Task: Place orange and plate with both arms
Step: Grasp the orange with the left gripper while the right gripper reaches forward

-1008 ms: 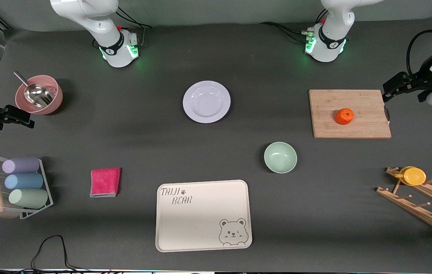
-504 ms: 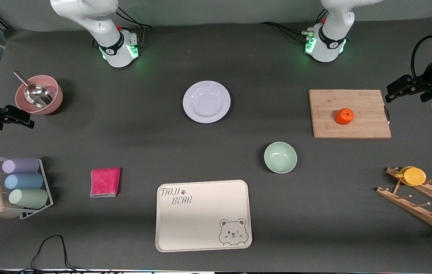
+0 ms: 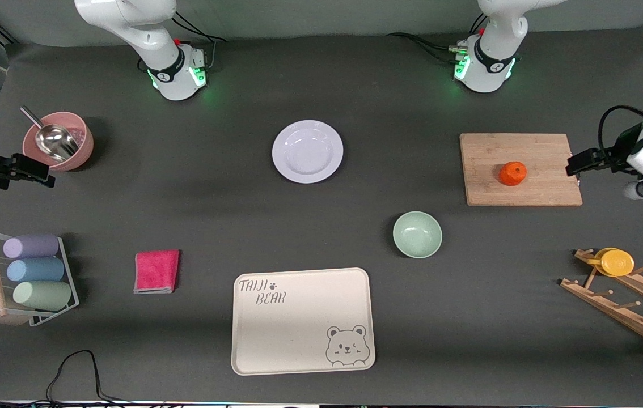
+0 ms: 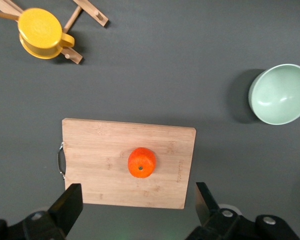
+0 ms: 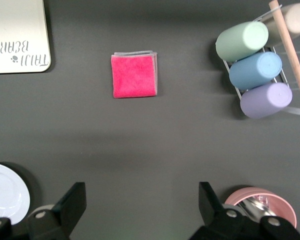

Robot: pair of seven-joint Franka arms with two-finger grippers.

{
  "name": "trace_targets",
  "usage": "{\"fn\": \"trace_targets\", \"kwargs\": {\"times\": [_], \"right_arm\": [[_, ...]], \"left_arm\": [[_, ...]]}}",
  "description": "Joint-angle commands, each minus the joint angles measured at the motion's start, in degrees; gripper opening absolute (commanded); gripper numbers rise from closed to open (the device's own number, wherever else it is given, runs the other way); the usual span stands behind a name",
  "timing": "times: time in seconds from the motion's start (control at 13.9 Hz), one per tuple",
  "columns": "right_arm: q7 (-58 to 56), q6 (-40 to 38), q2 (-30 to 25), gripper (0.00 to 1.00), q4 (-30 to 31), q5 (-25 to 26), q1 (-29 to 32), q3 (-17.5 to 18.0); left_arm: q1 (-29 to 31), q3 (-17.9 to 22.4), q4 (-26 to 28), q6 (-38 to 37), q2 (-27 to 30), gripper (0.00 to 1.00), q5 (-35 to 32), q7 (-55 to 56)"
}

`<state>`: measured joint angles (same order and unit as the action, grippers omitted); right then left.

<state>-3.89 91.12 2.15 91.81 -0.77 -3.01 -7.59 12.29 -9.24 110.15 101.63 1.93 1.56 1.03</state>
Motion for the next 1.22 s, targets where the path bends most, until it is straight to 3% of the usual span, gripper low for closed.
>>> {"fn": "trace_targets", "kwargs": {"times": [0.0, 0.22, 0.5, 0.65, 0.86, 1.15], "right_arm": [[4.6, 1.7, -8.4, 1.00, 8.3, 0.0, -3.0, 0.1], [14.1, 2.0, -14.0, 1.00, 13.0, 0.1, -9.3, 0.1], [26.0, 2.0, -16.3, 1.00, 14.4, 0.2, -18.4, 0.1], [30.2, 2.6, -18.0, 1.00, 16.5, 0.2, -22.1, 0.2], [33.0, 6.8, -23.3, 1.00, 24.5, 0.7, -27.0, 0.3], [32.9, 10.6, -28.6, 1.00, 33.2, 0.9, -29.2, 0.5]], "left_arm": [[0.4, -0.3, 15.4, 12.1, 6.7, 1.00, -0.5, -0.9], [0.4, -0.3, 27.2, 24.3, 8.6, 1.00, -0.5, -0.9], [0.3, -0.3, 40.6, 42.9, 7.6, 1.00, -0.5, -0.9], [0.5, -0.3, 42.2, 46.3, 4.2, 1.00, -0.5, -0.9], [1.2, -0.4, 45.6, 55.3, -0.2, 1.00, -0.5, -0.9], [1.4, -0.4, 46.1, 56.2, -2.6, 1.00, -0.4, -0.8]]}}
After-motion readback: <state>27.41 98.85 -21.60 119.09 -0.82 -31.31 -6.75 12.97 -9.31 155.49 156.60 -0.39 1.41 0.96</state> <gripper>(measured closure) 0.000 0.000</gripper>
